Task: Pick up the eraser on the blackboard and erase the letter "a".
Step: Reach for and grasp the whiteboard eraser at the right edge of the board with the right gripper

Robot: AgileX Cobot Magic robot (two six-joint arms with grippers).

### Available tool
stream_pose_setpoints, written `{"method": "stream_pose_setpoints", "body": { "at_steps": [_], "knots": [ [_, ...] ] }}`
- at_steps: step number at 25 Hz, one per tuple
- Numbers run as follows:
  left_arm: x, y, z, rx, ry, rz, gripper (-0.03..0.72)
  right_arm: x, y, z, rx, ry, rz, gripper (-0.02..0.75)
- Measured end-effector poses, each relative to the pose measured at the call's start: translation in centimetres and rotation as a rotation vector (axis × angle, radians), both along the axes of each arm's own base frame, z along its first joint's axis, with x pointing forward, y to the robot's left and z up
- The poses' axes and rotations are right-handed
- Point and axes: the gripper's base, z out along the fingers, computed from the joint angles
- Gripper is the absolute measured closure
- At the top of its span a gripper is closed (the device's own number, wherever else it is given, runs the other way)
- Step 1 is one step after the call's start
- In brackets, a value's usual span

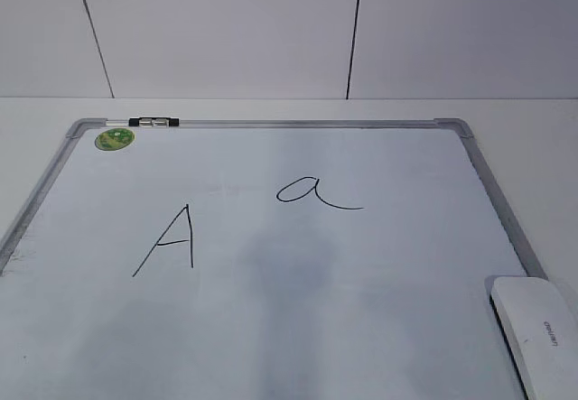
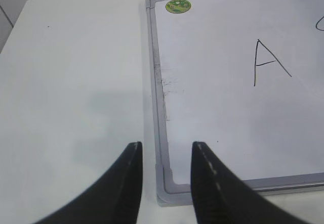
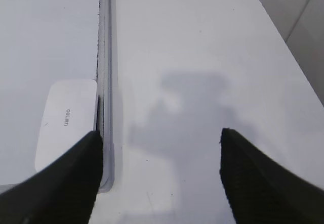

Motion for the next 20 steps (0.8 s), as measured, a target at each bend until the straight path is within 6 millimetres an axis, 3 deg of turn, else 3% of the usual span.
{"method": "stream_pose_setpoints", "body": {
  "at_steps": [20],
  "knots": [
    [0.00, 0.00, 0.00, 0.000, 0.000, 0.000, 0.443, 0.00, 0.00, 0.00, 0.000, 0.000, 0.000, 0.164]
  ]
}}
